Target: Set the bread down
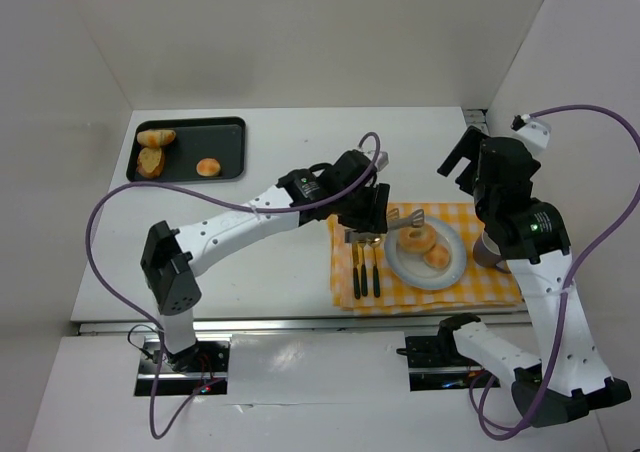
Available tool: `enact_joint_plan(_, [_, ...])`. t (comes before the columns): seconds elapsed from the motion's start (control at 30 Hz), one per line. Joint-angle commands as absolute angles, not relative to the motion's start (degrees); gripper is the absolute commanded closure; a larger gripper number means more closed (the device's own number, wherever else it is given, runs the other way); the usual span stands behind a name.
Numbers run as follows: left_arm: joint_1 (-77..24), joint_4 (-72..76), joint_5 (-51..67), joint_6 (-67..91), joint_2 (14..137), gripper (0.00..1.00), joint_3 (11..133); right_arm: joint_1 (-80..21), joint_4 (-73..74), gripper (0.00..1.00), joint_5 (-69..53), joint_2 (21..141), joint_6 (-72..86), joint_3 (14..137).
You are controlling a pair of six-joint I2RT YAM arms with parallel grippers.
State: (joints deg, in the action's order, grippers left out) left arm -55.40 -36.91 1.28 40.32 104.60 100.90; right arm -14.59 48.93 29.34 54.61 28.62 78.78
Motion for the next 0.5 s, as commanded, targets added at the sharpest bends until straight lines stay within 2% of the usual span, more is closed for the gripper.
enact_joint_plan(0.0, [-54.9, -37.9, 0.3, 38.8, 99.6, 0.38, 103.2, -14.3, 48.5, 0.0, 29.7, 54.5, 27.9, 79.8])
enact_joint_plan(0.23, [-49.5, -42.2, -5.2, 37.2, 90.5, 0.44, 97.5, -14.3, 48.0, 0.0, 29.7, 54.5, 27.9, 79.8])
enact_joint_plan(0.47, [-35.8, -48.3, -8.6, 34.9, 81.0, 0.44, 91.6, -14.3, 46.9, 0.0, 28.6, 54.5, 27.9, 78.7])
